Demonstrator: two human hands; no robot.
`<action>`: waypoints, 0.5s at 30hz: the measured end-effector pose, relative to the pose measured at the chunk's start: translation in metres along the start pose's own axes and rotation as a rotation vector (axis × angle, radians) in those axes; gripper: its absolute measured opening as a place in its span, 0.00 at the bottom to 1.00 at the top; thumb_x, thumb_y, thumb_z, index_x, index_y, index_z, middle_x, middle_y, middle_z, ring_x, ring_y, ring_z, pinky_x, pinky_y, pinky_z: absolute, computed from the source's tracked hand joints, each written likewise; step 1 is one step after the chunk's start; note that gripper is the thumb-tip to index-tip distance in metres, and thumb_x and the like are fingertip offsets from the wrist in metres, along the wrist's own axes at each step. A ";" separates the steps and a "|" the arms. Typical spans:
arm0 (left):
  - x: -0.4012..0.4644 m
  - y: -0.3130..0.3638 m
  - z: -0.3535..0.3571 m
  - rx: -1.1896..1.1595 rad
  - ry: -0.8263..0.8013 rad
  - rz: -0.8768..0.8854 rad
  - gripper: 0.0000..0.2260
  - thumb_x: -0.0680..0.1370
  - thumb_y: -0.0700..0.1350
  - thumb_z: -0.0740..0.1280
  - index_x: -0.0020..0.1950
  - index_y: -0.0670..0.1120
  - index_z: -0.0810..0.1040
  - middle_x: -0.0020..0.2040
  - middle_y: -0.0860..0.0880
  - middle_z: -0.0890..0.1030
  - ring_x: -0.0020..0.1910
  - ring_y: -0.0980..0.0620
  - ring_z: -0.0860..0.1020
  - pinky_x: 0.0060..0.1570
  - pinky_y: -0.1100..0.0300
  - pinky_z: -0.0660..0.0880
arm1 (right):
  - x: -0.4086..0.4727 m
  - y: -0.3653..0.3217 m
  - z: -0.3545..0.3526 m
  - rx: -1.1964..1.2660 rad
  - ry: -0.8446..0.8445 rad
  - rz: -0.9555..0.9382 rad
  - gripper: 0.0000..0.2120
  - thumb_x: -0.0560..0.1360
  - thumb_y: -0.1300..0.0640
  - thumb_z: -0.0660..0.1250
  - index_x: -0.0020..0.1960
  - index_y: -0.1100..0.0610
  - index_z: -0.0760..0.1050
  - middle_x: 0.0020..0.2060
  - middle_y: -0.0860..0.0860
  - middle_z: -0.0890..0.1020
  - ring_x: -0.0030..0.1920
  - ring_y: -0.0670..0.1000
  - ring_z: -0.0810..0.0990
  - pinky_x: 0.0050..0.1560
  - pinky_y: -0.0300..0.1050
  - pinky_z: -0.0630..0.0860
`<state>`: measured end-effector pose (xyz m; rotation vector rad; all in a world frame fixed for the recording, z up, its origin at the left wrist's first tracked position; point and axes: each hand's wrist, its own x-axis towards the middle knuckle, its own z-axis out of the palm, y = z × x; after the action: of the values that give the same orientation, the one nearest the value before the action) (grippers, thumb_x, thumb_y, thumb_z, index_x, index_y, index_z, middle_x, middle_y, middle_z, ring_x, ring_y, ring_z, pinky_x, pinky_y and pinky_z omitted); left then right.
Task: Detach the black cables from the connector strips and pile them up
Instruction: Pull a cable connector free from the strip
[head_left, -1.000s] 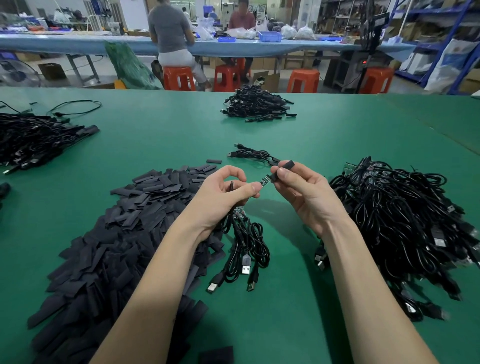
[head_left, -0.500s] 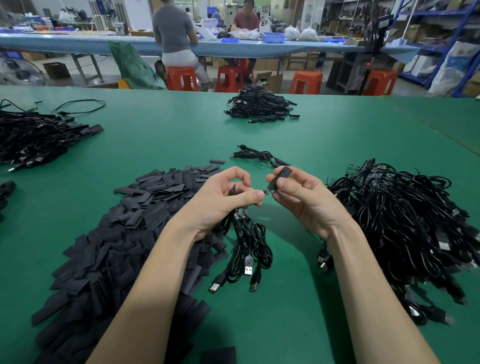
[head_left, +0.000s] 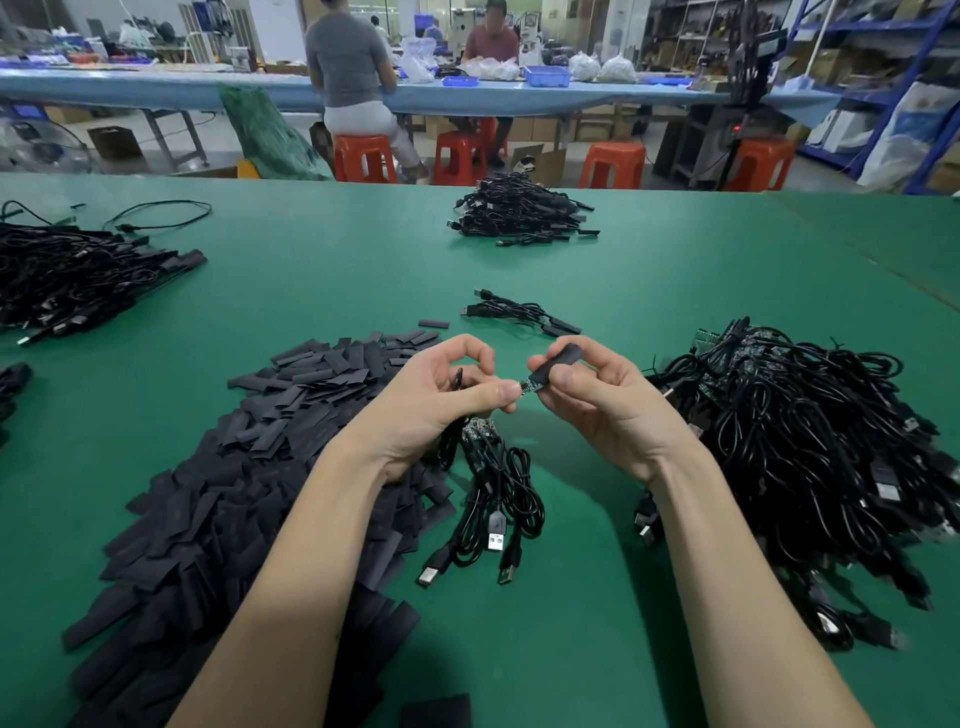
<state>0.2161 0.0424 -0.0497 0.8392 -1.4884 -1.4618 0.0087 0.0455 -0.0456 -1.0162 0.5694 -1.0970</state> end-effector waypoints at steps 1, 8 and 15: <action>0.000 0.000 -0.002 0.014 0.001 -0.003 0.13 0.71 0.42 0.75 0.47 0.47 0.72 0.36 0.51 0.84 0.40 0.54 0.81 0.48 0.65 0.76 | 0.000 0.000 0.000 -0.015 0.004 0.013 0.13 0.58 0.58 0.82 0.41 0.52 0.86 0.44 0.53 0.87 0.44 0.46 0.86 0.45 0.36 0.81; 0.002 0.000 0.004 0.026 0.008 -0.005 0.12 0.72 0.43 0.75 0.48 0.47 0.73 0.37 0.50 0.84 0.41 0.53 0.81 0.48 0.64 0.76 | -0.001 -0.004 -0.005 -0.096 -0.003 -0.037 0.11 0.68 0.68 0.72 0.42 0.53 0.85 0.44 0.56 0.87 0.43 0.49 0.86 0.48 0.39 0.81; 0.006 0.001 0.009 0.143 0.116 0.111 0.10 0.75 0.45 0.75 0.51 0.48 0.77 0.41 0.48 0.85 0.39 0.53 0.81 0.46 0.64 0.77 | 0.008 0.006 0.001 0.003 0.165 -0.059 0.06 0.67 0.64 0.74 0.40 0.55 0.85 0.44 0.57 0.87 0.43 0.49 0.86 0.47 0.37 0.81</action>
<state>0.2057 0.0411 -0.0478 0.8964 -1.5396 -1.2166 0.0150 0.0391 -0.0495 -0.9504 0.6738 -1.2408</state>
